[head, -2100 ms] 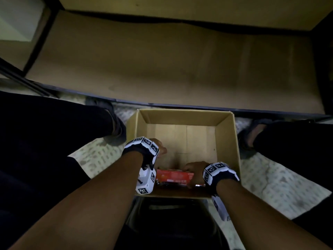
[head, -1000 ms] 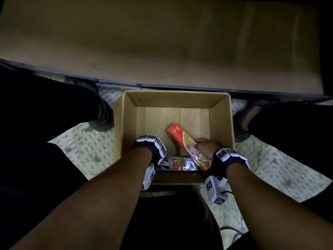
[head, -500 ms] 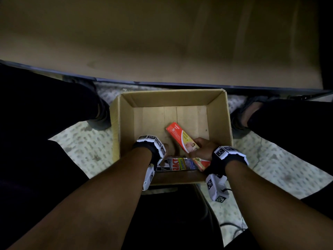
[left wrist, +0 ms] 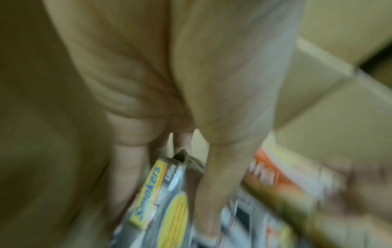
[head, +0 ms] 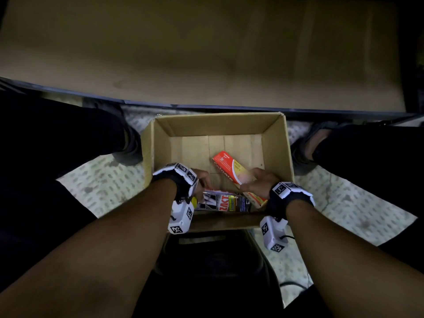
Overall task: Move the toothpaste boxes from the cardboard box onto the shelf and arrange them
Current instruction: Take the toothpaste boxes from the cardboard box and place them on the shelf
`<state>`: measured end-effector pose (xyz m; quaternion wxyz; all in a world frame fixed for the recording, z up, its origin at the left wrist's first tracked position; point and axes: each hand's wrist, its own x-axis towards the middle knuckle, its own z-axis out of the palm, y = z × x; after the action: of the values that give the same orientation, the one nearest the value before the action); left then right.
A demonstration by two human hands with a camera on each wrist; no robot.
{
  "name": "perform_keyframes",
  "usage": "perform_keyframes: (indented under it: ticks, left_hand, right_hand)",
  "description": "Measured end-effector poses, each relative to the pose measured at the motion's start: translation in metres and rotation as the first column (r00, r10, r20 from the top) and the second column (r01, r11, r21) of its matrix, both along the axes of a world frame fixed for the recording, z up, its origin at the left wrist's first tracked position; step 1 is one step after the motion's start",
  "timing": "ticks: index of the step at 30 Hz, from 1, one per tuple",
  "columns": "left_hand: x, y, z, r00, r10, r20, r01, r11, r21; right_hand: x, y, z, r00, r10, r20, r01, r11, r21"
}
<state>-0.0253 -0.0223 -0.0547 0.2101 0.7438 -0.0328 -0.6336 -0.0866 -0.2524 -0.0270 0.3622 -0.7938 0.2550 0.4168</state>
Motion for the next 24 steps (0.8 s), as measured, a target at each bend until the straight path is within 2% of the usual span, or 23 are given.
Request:
perform_keyframes:
  ticks: [2, 3, 5, 7, 9, 11, 13, 16, 24]
  left_hand:
    - [0.013, 0.002, 0.008, 0.993, -0.092, -0.068, 0.085, 0.991, -0.104]
    - [0.016, -0.001, 0.026, 0.994, -0.078, -0.072, 0.071, 0.993, -0.096]
    - [0.022, -0.006, 0.055, 0.999, -0.028, 0.036, 0.030, 0.998, -0.059]
    - [0.028, -0.004, 0.061, 0.991, 0.044, 0.124, -0.036, 0.997, -0.063]
    - [0.036, -0.001, 0.064, 0.980, 0.135, 0.147, -0.127, 0.990, -0.069]
    - [0.043, 0.001, 0.069, 0.975, 0.167, 0.145, -0.153, 0.983, -0.101]
    - [0.047, 0.004, 0.070, 0.970, 0.242, 0.035, -0.231, 0.954, -0.189]
    - [0.046, 0.005, 0.065, 0.916, 0.364, -0.167, -0.398, 0.876, -0.272]
    - [0.027, -0.006, 0.056, 0.783, 0.540, -0.310, -0.620, 0.719, -0.314]
  right_hand:
    - [0.001, 0.000, 0.000, 1.000, -0.007, 0.005, 0.007, 1.000, -0.011]
    - [0.002, 0.000, 0.000, 1.000, -0.013, 0.011, 0.013, 1.000, -0.014]
    - [0.003, 0.000, 0.000, 1.000, -0.015, 0.025, 0.015, 1.000, -0.019]
    - [0.004, 0.000, 0.001, 1.000, -0.005, 0.030, 0.006, 1.000, -0.028]
    - [0.005, 0.000, 0.001, 1.000, -0.006, 0.025, 0.007, 0.999, -0.039]
    - [0.004, -0.001, 0.000, 1.000, -0.018, 0.015, 0.019, 0.999, -0.042]
    - [0.003, 0.000, -0.001, 1.000, -0.029, 0.010, 0.029, 0.999, -0.039]
    - [0.002, 0.001, -0.004, 0.999, -0.050, 0.009, 0.051, 0.998, -0.024]
    - [0.002, -0.001, -0.008, 0.999, -0.042, 0.019, 0.043, 0.998, -0.036]
